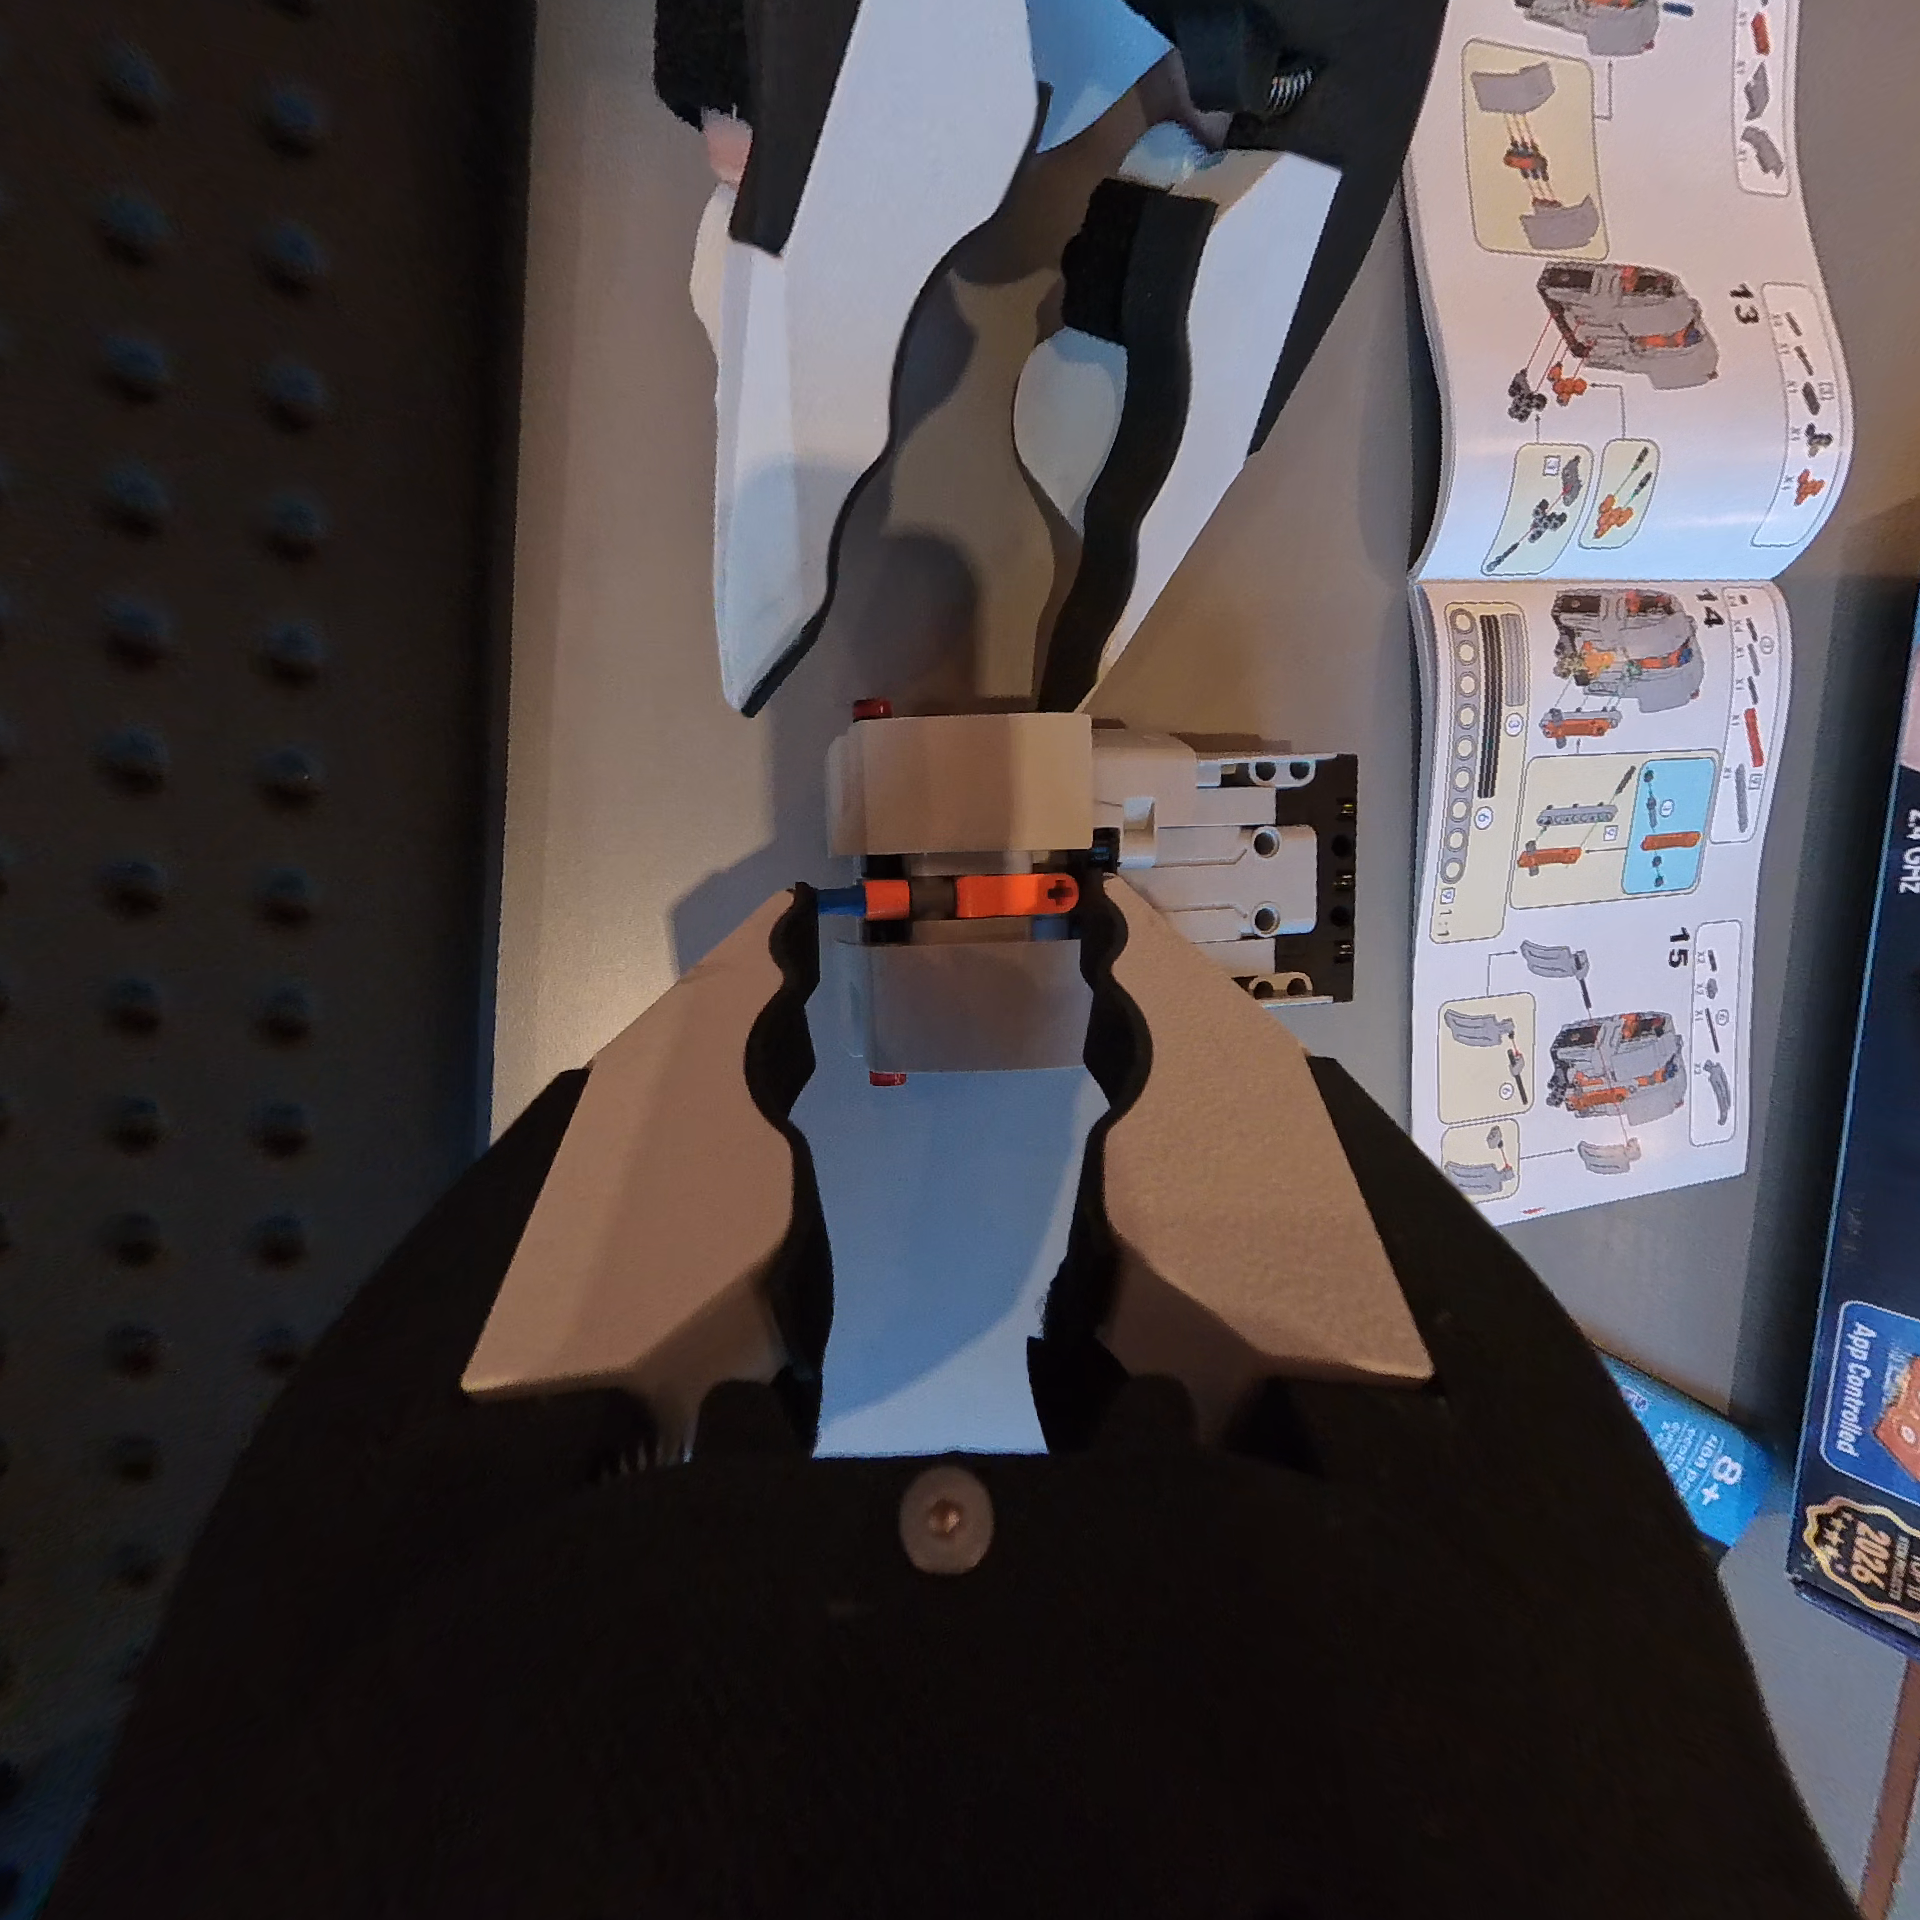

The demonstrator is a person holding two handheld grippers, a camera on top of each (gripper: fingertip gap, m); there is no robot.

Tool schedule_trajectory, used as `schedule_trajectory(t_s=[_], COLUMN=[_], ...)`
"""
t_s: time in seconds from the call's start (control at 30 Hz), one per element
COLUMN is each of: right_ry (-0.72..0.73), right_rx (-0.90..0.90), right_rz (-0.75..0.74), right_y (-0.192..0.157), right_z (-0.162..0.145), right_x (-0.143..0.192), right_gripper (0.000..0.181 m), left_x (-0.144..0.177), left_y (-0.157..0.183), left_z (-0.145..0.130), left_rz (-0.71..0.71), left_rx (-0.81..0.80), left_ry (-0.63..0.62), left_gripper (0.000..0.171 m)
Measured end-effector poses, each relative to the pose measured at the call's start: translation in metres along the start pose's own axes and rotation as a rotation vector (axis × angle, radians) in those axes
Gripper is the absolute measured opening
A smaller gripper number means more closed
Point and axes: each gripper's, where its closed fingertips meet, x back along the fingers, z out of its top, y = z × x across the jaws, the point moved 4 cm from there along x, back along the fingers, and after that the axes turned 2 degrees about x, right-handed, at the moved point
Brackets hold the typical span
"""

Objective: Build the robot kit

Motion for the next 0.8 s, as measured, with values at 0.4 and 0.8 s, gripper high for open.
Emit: schedule_trajectory(t_s=[0.4, 0.8], right_ry=[0.014, 0.012], right_rx=[0.016, 0.054], right_rz=[-0.001, -0.007], right_y=[0.0008, -0.0006], right_z=[-0.0015, -0.0027], right_x=[0.0018, 0.0014], right_gripper=[0.047, 0.047], left_x=[-0.0017, -0.0028], left_y=[-0.0003, -0.0007], left_z=[0.0004, 0.0005], left_rz=[-0.012, -0.007], left_rx=[0.010, 0.007], left_ry=[0.002, -0.001], left_gripper=[0.067, 0.066])
